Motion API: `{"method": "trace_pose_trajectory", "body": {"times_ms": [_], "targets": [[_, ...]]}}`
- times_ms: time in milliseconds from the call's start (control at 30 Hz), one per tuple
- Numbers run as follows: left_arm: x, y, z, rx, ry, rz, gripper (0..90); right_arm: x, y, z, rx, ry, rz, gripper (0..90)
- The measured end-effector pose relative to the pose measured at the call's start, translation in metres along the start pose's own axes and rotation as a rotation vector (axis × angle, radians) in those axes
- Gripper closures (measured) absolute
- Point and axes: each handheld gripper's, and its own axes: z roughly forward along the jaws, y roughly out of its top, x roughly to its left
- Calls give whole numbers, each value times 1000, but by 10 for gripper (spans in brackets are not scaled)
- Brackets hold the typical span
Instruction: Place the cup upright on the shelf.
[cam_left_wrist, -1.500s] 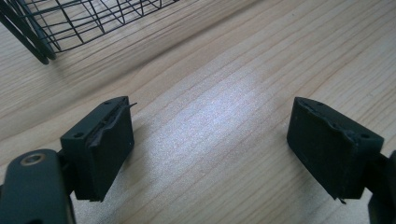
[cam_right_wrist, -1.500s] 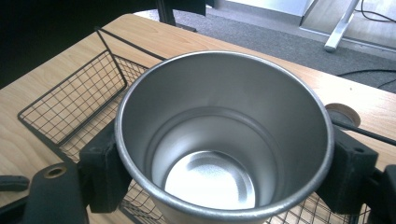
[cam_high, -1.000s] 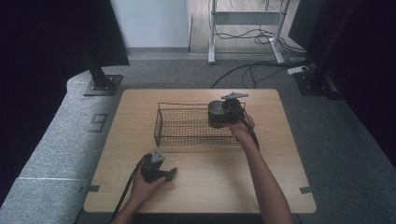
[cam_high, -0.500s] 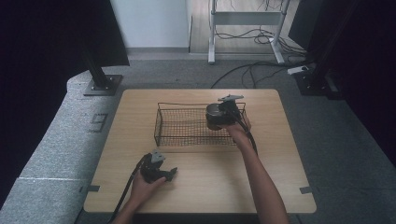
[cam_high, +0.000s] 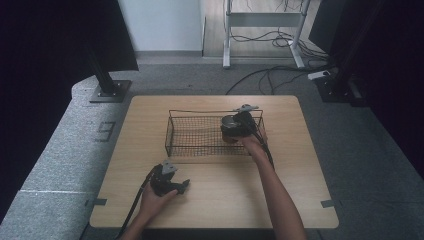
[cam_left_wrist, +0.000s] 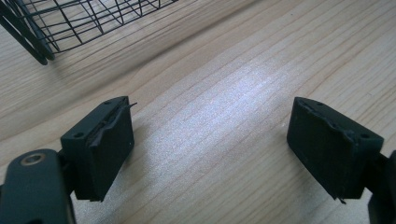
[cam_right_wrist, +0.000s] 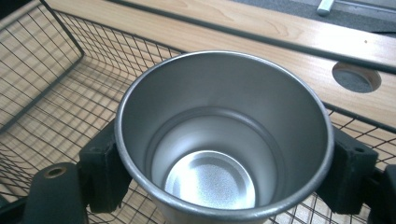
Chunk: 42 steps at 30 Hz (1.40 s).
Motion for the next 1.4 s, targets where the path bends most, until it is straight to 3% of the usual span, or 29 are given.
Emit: {"method": "trace_pose_trajectory", "body": {"times_ms": [267, 767, 1400], "targets": [[0, 0, 0, 1, 0, 1, 147, -1, -3, 6, 19, -5, 16, 183], [0, 0, 0, 1, -1, 1, 147, 1, -8, 16, 64, -53, -15, 182], [0, 0, 0, 1, 0, 1, 147, 4, -12, 23, 105, -53, -44, 181]]}}
